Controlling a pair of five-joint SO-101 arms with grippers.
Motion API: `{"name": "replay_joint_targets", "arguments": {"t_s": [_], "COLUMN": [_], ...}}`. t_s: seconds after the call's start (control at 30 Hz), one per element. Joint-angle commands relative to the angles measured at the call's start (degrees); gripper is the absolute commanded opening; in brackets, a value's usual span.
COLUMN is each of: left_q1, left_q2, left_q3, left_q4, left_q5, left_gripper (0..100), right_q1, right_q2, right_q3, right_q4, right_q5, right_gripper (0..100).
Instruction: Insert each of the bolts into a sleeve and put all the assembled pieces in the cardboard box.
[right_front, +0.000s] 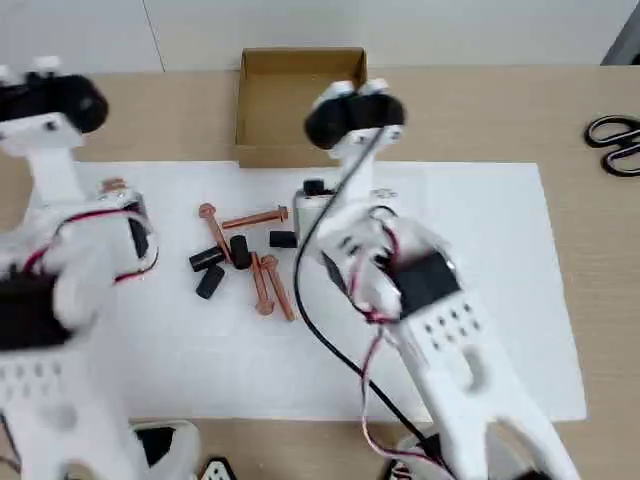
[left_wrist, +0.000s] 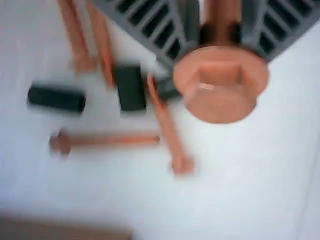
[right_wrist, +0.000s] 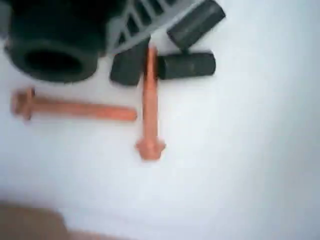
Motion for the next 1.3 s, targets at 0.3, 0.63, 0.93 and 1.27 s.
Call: {"name": "replay_joint_targets", "arguments": {"t_s": [0.3, 0.63, 0.93, 1.27], "left_q1": [13.89, 24.97, 37.54, 37.89], "left_q2": [-3.69, -4.57, -11.16, -27.96], "left_q3": [8.48, 8.75, 13.49, 40.22], "left_q4": [-11.52, -36.48, -37.71, -63.82], "left_q5": [0.0, 11.6, 13.19, 11.78], "left_gripper": [1, 1, 1, 1], "right_q1": [4.79, 5.05, 4.7, 4.62], "right_q2": [-31.43, -56.48, -68.7, -68.53], "right_q3": [40.0, 59.16, 66.64, 68.48], "right_q4": [-38.73, -47.16, -47.6, -47.16], "right_q5": [21.54, 22.59, 22.59, 22.42], "right_gripper": [0.5, 0.5, 0.5, 0.5]}}
